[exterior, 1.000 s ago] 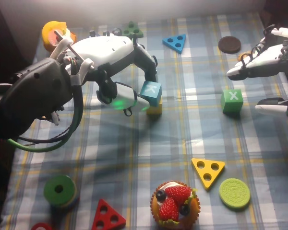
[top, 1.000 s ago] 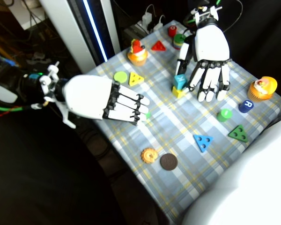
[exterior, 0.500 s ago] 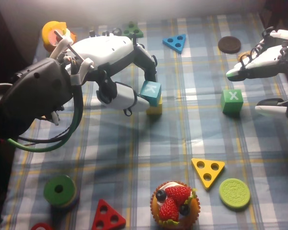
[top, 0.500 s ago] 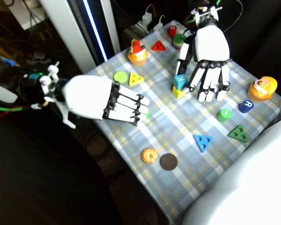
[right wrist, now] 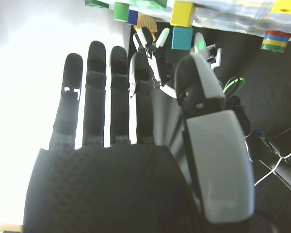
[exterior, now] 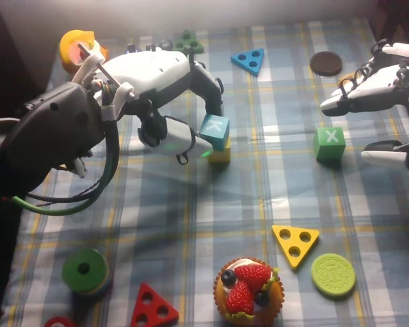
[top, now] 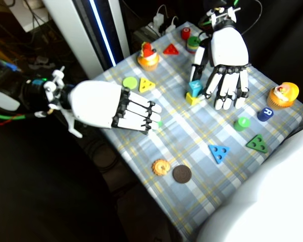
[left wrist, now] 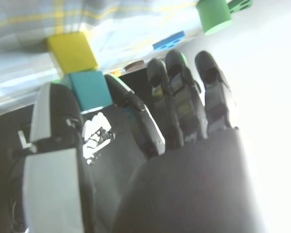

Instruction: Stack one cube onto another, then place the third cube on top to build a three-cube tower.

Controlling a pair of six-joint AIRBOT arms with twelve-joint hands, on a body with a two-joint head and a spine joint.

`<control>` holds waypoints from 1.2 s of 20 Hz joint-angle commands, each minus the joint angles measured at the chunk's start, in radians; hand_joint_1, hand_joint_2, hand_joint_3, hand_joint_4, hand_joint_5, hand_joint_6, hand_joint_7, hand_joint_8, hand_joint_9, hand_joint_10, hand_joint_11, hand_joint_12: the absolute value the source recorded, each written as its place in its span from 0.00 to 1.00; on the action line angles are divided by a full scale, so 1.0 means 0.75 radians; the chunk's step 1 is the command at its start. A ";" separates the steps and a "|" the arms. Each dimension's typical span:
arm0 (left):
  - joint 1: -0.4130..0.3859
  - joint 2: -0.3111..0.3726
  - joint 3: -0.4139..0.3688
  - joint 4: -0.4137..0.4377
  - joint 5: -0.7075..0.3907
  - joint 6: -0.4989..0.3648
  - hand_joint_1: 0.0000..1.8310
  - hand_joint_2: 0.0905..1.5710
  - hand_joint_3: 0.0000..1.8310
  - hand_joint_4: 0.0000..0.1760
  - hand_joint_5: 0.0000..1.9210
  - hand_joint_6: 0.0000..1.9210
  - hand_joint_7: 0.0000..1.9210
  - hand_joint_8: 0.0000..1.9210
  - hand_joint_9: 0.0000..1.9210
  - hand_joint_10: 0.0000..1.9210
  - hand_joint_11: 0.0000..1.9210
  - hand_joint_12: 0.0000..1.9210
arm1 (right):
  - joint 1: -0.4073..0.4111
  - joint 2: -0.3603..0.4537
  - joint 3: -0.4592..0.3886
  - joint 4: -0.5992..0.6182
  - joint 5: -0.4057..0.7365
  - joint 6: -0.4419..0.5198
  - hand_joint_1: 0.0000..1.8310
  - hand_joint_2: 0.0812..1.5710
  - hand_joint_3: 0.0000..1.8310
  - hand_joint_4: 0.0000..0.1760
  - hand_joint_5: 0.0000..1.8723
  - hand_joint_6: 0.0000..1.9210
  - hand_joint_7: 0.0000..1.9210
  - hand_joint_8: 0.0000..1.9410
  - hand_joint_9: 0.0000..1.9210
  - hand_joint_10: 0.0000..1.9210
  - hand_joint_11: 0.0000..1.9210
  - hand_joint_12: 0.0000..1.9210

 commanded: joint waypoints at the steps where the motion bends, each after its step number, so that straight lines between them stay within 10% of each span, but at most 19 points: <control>1: -0.008 -0.006 0.003 0.024 -0.122 -0.003 0.55 0.70 0.00 1.00 0.49 0.54 0.29 0.00 0.25 0.00 0.03 0.27 | 0.018 -0.002 0.006 0.033 0.149 0.006 0.43 0.79 0.00 0.00 0.31 0.00 0.33 0.00 0.32 0.00 0.05 0.61; 2: -0.009 -0.006 0.003 0.024 -0.122 -0.003 0.54 0.65 0.00 0.95 0.43 0.21 0.28 0.00 0.24 0.00 0.03 0.27 | 0.018 -0.002 0.006 0.033 0.149 0.006 0.42 0.79 0.00 0.00 0.31 0.00 0.34 0.00 0.32 0.00 0.05 0.60; 5: -0.009 -0.010 0.006 0.024 -0.122 -0.003 0.54 0.63 0.00 1.00 0.46 0.01 0.29 0.00 0.25 0.00 0.04 0.24 | 0.018 -0.002 0.006 0.033 0.149 0.009 0.43 0.78 0.00 0.00 0.31 0.00 0.34 0.00 0.32 0.00 0.05 0.59; 13: -0.008 -0.009 0.003 0.024 -0.123 -0.003 0.55 0.59 0.00 0.96 0.40 0.00 0.29 0.00 0.25 0.00 0.04 0.27 | 0.017 -0.002 0.005 0.033 0.149 0.012 0.42 0.78 0.00 0.00 0.32 0.00 0.34 0.00 0.33 0.00 0.06 0.60; 17: 0.018 0.037 -0.068 0.047 -0.213 -0.004 0.49 0.55 0.00 1.00 0.14 0.00 0.16 0.00 0.17 0.00 0.00 0.30 | 0.020 -0.007 0.004 0.034 0.149 0.014 0.39 0.75 0.00 0.00 0.29 0.00 0.30 0.00 0.30 0.00 0.04 0.58; 20: 0.066 0.150 -0.190 0.221 -0.388 -0.257 0.40 0.50 0.00 1.00 0.01 0.00 0.03 0.01 0.02 0.00 0.00 0.05 | 0.054 -0.045 0.029 0.035 0.120 0.014 0.41 0.65 0.00 0.00 0.28 0.00 0.28 0.00 0.28 0.00 0.06 0.52; 24: 0.155 0.295 -0.331 0.341 -0.657 -0.490 0.35 0.49 0.00 1.00 0.00 0.00 0.00 0.00 0.00 0.00 0.00 0.00 | 0.112 -0.120 0.091 0.034 0.025 0.012 0.43 0.62 0.00 0.00 0.28 0.00 0.27 0.00 0.25 0.00 0.02 0.50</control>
